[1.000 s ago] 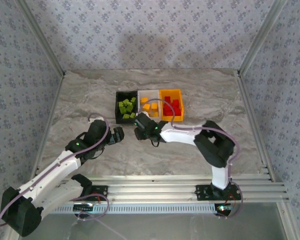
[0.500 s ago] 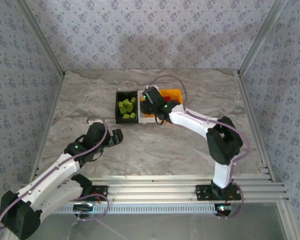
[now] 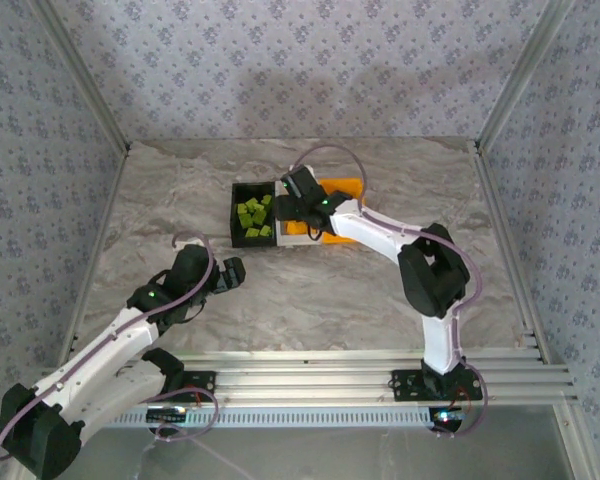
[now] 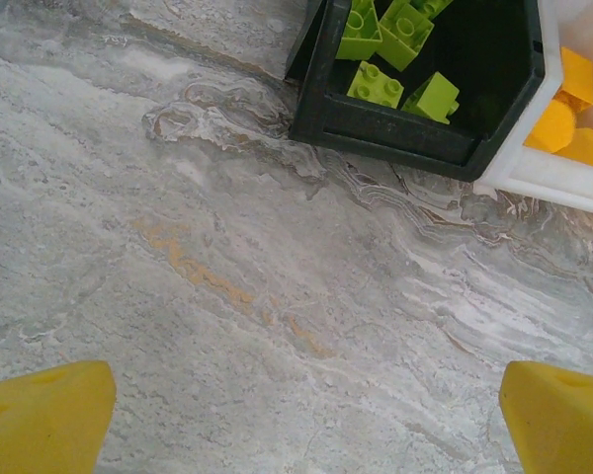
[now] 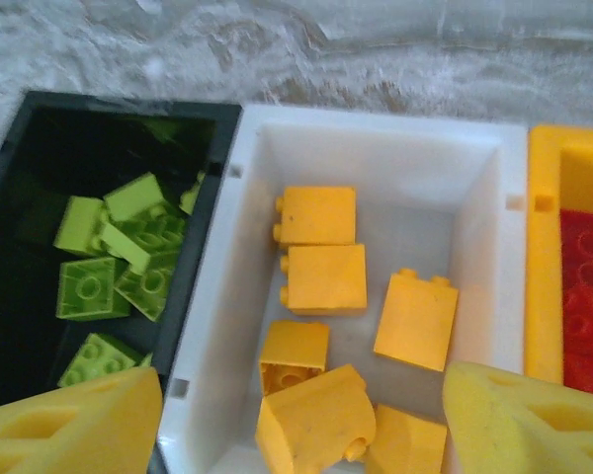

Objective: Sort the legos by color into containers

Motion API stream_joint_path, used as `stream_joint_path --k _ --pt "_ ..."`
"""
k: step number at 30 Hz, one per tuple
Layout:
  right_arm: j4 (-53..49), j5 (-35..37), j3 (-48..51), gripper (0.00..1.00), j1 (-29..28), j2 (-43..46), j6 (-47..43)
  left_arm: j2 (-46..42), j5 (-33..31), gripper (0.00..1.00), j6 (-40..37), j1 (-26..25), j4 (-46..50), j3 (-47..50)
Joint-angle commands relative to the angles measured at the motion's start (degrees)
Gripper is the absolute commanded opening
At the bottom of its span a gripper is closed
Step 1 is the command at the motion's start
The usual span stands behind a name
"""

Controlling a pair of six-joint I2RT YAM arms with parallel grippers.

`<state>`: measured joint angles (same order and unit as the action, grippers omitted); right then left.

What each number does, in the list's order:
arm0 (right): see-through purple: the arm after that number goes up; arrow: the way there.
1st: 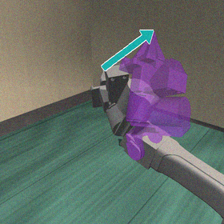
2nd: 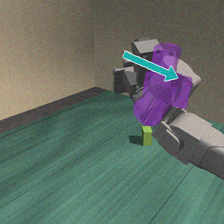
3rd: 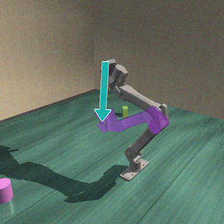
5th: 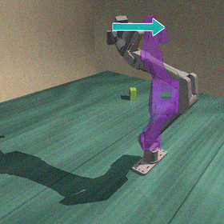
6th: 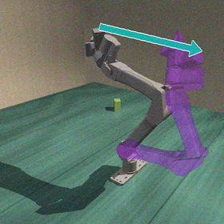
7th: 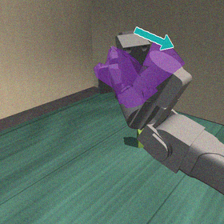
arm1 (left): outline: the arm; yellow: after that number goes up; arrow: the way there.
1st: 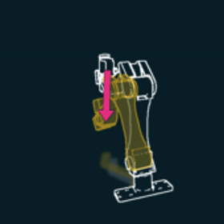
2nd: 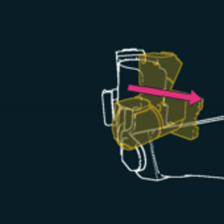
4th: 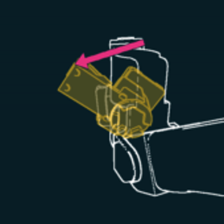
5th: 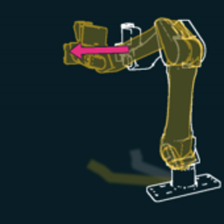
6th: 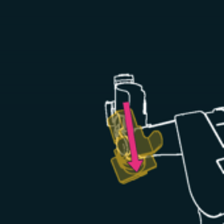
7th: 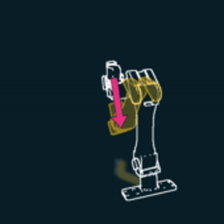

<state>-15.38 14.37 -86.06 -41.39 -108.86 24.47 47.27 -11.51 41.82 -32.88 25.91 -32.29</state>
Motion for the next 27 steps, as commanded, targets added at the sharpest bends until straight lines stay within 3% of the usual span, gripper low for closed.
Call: stream_joint_path --k 1,9,12,16,21,24,27 --pt "5.38 1.88 6.74 0.79 -0.31 10.59 -0.19 -0.94 -1.42 1.00 -1.60 0.44 0.06 -1.81" --pt "14.28 7.03 31.74 0.88 -1.99 32.75 3.19 -0.85 -7.76 1.00 -2.02 0.36 -5.65 -2.17" --pt "15.50 10.35 38.33 1.00 -2.40 38.73 4.61 -0.52 -10.03 1.00 -1.82 0.29 -11.95 -0.60" --pt "15.87 13.15 43.62 1.00 -2.64 44.02 6.40 2.24 -16.69 1.00 -4.99 1.29 -19.41 -0.59" --pt "13.55 19.35 47.71 1.00 -2.39 48.56 11.04 12.94 -27.41 1.00 -18.05 9.72 -24.97 -6.03" --pt "11.42 17.96 48.20 1.00 -0.09 50.26 11.09 22.08 -30.37 1.00 -22.94 16.92 -26.43 -9.44" --pt "9.75 16.40 49.01 1.00 2.26 52.62 9.94 30.83 -31.41 1.00 -28.91 20.93 -29.57 -10.81"
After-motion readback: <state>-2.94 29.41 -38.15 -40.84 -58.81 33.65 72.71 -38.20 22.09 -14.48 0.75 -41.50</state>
